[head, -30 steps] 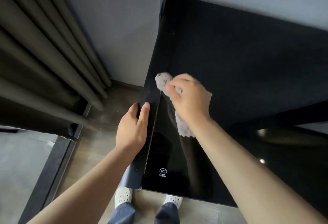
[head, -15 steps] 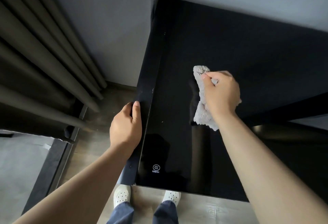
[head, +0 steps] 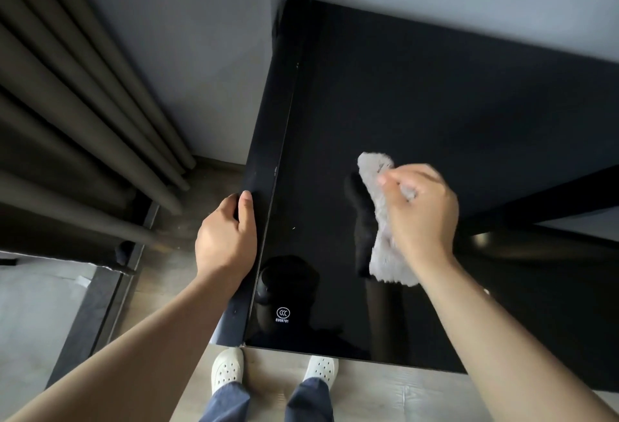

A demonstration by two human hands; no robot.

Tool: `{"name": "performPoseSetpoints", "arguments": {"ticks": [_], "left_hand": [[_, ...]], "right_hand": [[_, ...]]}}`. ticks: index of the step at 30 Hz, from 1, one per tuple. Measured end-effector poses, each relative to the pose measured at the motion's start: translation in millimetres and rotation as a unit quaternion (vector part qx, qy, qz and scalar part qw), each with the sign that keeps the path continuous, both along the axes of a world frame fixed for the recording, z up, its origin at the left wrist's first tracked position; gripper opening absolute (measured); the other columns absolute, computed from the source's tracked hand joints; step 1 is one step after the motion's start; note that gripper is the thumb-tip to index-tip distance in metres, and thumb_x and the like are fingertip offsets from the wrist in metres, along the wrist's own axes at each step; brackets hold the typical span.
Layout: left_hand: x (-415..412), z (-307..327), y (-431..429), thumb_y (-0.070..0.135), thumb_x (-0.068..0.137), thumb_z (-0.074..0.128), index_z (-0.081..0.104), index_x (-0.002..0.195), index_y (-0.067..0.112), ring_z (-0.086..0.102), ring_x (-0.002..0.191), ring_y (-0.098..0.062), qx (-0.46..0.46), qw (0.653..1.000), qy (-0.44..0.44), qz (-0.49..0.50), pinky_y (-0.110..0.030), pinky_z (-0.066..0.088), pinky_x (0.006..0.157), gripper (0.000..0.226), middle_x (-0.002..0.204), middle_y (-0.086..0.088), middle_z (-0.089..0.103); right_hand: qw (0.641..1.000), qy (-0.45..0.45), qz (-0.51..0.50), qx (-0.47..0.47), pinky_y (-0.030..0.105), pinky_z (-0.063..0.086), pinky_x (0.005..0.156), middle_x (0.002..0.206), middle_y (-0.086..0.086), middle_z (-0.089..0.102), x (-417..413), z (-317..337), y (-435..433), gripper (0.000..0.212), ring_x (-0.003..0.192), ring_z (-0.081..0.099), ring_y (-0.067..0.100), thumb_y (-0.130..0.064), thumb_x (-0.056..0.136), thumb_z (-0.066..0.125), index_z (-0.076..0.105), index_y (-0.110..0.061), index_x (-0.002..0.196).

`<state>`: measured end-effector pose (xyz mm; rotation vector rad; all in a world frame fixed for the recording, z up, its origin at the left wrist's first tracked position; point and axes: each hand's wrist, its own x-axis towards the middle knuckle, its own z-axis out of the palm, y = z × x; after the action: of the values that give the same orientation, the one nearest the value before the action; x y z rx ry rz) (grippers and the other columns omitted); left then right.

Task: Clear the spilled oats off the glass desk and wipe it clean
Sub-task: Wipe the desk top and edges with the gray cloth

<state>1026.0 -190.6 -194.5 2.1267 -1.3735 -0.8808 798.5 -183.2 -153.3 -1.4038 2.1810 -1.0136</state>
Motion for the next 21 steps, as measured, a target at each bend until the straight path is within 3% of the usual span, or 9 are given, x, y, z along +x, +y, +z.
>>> {"name": "performPoseSetpoints", "arguments": {"ticks": [4,8,10,14,16,18,21], "left_hand": [[-0.7,0.0,0.8,0.046,0.100,0.031,0.053,0.082,0.014,0.046,0.068,-0.022,-0.007,1.000,-0.006,-0.001,-0.032,0.031,0.064,0.042,0.065,0.005,0.051],[0.4,-2.1,1.2,0.046,0.101,0.031,0.054,0.084,0.015,0.046,0.072,-0.024,-0.005,1.000,-0.009,-0.003,-0.031,0.031,0.066,0.042,0.064,0.008,0.048],[0.3,-2.8,0.7,0.045,0.101,0.031,0.054,0.083,0.014,0.045,0.072,-0.025,-0.010,1.000,-0.011,-0.007,-0.032,0.031,0.066,0.043,0.064,0.008,0.047],[0.2,-3.3,0.6,0.046,0.101,0.031,0.051,0.079,0.016,0.045,0.070,-0.024,-0.011,1.000,-0.014,-0.005,-0.032,0.030,0.065,0.042,0.064,0.007,0.048],[0.4,-3.7,0.4,0.045,0.101,0.031,0.051,0.079,0.015,0.045,0.069,-0.024,-0.018,1.000,-0.017,-0.006,-0.032,0.030,0.064,0.043,0.064,0.006,0.049],[0.8,-4.0,0.5,0.045,0.101,0.031,0.049,0.076,0.015,0.046,0.069,-0.026,-0.021,1.000,-0.018,-0.006,-0.032,0.030,0.063,0.043,0.064,0.004,0.050],[0.7,-3.7,0.8,0.045,0.101,0.030,0.047,0.076,0.018,0.047,0.071,-0.028,-0.016,1.000,-0.021,-0.008,-0.033,0.030,0.063,0.040,0.064,0.005,0.048]], "right_hand": [[0.992,0.081,-0.095,0.025,0.027,0.042,0.064,0.097,-0.016,0.063,11.8,-22.0,-16.0,0.014,0.083,0.061,0.010,-0.028,0.088,0.062,0.071,-0.028,0.076],[0.996,0.030,0.078,0.037,0.024,0.049,0.066,0.091,-0.016,0.066,33.5,-14.8,22.8,0.007,0.081,0.062,0.004,-0.026,0.085,0.069,0.075,-0.025,0.081],[0.993,0.002,0.113,0.029,0.019,0.048,0.070,0.088,-0.016,0.066,21.3,-2.3,27.5,0.006,0.083,0.062,0.001,-0.024,0.084,0.070,0.075,-0.023,0.082],[0.998,0.034,-0.056,0.012,0.018,0.040,0.064,0.094,-0.013,0.063,-10.6,4.7,-36.2,0.016,0.083,0.059,0.006,-0.028,0.086,0.058,0.066,-0.026,0.072],[0.993,0.074,-0.080,0.042,0.023,0.036,0.059,0.097,-0.011,0.061,-10.9,-5.9,-65.5,0.017,0.085,0.060,0.013,-0.031,0.088,0.055,0.064,-0.027,0.075],[0.993,0.095,-0.049,0.058,0.023,0.033,0.058,0.098,-0.012,0.059,1.2,-16.7,-68.1,0.014,0.087,0.060,0.014,-0.028,0.089,0.057,0.068,-0.028,0.081],[0.989,0.106,0.089,0.055,0.025,0.042,0.064,0.096,-0.015,0.059,19.4,-15.0,-24.9,0.011,0.083,0.059,0.009,-0.023,0.087,0.063,0.068,-0.031,0.080]]}}
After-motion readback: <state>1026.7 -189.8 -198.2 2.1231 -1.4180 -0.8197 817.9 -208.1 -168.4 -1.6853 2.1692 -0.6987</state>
